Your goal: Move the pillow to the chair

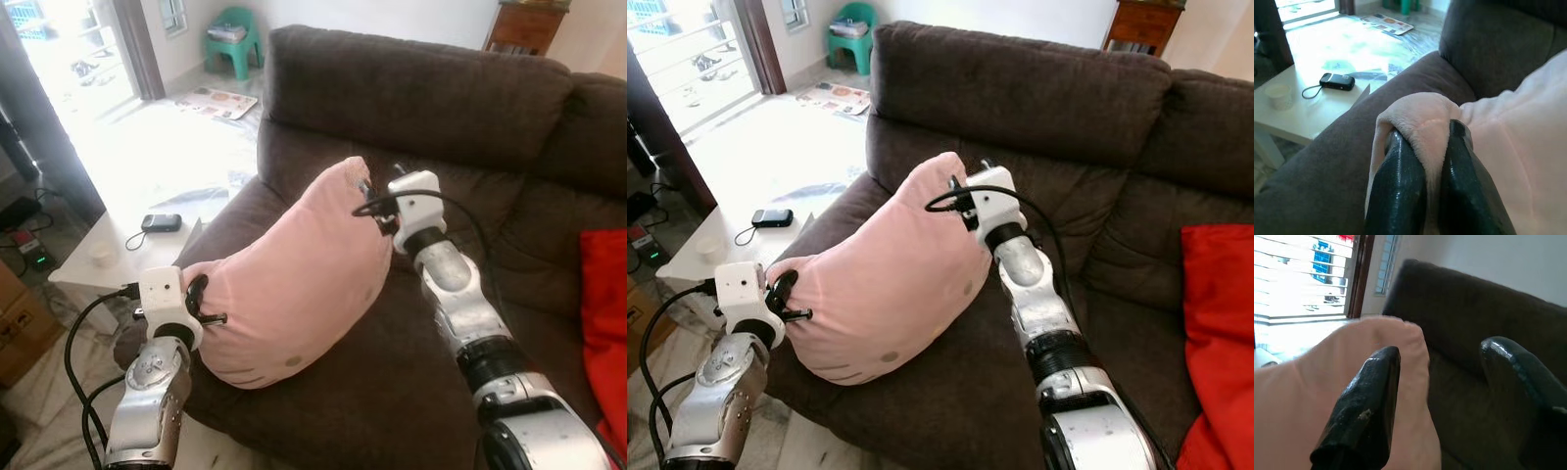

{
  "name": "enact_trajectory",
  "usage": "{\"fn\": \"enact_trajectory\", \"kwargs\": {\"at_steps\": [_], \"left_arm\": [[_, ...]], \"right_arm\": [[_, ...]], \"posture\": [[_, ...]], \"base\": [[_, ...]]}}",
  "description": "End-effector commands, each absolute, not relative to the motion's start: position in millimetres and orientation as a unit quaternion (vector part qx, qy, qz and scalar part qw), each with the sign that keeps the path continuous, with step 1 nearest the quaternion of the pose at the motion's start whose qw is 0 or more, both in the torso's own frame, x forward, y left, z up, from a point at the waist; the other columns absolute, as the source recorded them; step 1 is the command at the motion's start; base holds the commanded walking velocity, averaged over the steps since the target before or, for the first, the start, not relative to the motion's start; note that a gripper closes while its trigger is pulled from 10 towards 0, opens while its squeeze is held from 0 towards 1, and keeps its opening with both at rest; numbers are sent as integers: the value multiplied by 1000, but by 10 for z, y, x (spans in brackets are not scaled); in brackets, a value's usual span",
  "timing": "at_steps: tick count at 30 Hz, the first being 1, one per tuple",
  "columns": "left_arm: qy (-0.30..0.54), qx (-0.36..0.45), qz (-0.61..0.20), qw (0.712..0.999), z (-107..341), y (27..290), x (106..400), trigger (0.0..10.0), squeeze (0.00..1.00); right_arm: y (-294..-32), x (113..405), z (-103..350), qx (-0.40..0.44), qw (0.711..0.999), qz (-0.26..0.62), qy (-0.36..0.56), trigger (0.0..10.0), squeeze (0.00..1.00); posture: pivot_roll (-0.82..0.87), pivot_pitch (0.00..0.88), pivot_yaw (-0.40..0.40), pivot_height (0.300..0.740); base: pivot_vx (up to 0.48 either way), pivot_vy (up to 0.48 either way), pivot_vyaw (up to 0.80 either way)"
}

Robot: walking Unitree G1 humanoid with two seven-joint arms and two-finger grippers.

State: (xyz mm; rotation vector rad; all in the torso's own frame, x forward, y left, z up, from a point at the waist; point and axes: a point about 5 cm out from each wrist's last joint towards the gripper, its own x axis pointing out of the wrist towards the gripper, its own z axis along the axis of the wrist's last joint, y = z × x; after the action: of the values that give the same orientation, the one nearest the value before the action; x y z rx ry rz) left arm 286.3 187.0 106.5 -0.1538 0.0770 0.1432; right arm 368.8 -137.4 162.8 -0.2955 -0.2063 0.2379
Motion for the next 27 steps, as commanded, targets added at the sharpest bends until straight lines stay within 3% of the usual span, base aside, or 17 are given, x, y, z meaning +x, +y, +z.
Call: {"fn": "enact_trajectory", "kwargs": {"at_steps": [1,5,10,14,18,22,27], "left_arm": [[9,-92,107,990,1152,1991,2881,10000,0],[-2,-116,104,988,1175,1956,2934,10000,0],[-39,-170,232,957,1217,2200,2891,10000,0],[-42,-157,236,958,1211,2227,2874,10000,0],[-35,-160,209,964,1188,2167,2900,10000,0],[-12,-171,93,981,1156,1901,2989,10000,0],[16,-164,10,986,1115,1704,3025,10000,0]], "right_arm": [[-1430,3647,1614,-143,979,108,-101,10000,0],[-1446,3577,1530,-143,980,108,-90,10000,0],[-1450,3532,1480,-139,981,104,-83,10000,0],[-1449,3515,1457,-139,982,104,-79,10000,0],[-1446,3505,1458,-139,982,104,-77,10000,0],[-1442,3494,1456,-137,982,103,-74,10000,0],[-1426,3478,1447,-135,983,103,-70,10000,0]], "posture": [[60,43,-49,740],[55,40,-47,740],[50,37,-42,740],[49,36,-41,740],[52,38,-43,740],[50,44,-44,740],[48,48,-43,740]], "base": [[0,0,0],[0,0,0],[0,0,0],[0,0,0],[0,0,0],[0,0,0],[0,0,0]]}}
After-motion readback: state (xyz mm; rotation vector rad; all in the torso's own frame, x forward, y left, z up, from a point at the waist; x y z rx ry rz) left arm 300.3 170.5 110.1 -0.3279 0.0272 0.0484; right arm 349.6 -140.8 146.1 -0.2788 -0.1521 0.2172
